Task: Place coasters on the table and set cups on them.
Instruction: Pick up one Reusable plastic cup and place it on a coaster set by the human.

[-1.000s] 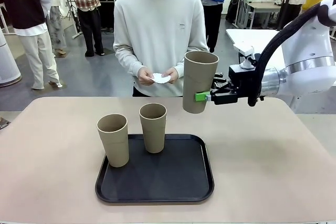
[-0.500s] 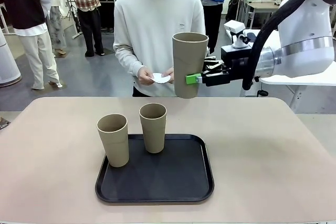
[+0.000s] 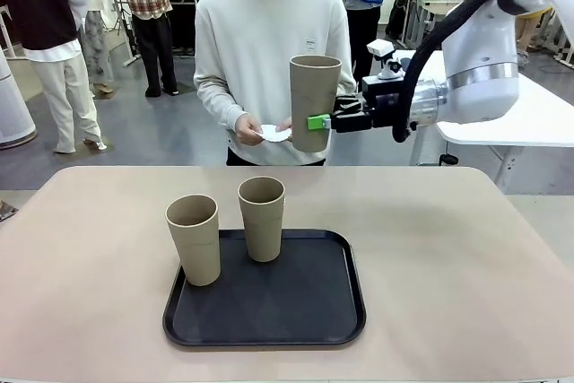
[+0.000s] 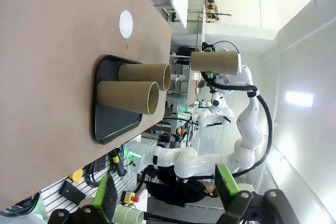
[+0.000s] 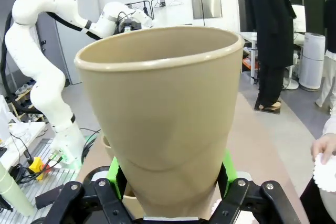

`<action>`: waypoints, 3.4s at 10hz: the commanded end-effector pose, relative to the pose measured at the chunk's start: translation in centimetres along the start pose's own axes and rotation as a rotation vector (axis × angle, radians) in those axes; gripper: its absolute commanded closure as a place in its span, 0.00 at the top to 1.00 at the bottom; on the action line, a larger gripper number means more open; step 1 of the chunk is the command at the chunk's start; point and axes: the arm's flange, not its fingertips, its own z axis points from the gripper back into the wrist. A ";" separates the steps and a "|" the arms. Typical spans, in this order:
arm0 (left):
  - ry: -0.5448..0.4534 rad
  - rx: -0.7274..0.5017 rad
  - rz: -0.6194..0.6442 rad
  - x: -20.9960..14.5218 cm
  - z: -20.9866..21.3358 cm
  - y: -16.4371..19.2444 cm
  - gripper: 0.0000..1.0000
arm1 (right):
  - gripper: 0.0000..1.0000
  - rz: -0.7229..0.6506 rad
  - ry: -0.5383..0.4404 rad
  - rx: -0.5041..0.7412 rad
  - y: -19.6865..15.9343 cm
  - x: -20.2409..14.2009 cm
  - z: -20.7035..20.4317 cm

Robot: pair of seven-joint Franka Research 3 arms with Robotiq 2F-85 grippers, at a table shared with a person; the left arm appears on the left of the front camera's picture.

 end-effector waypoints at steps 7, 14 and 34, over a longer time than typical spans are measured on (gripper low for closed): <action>-0.003 -0.013 -0.006 -0.1 0.1 -0.1 1.00 | 0.82 0.007 -0.008 -0.008 -4.6 -1.2 -1.0; -0.003 -0.013 -0.006 -0.1 0.1 -0.1 1.00 | 0.82 0.032 0.057 0.073 -9.2 -5.3 -6.0; -0.003 -0.013 -0.006 -0.1 0.1 -0.1 1.00 | 0.82 0.011 0.046 0.137 -12.9 -15.3 -12.5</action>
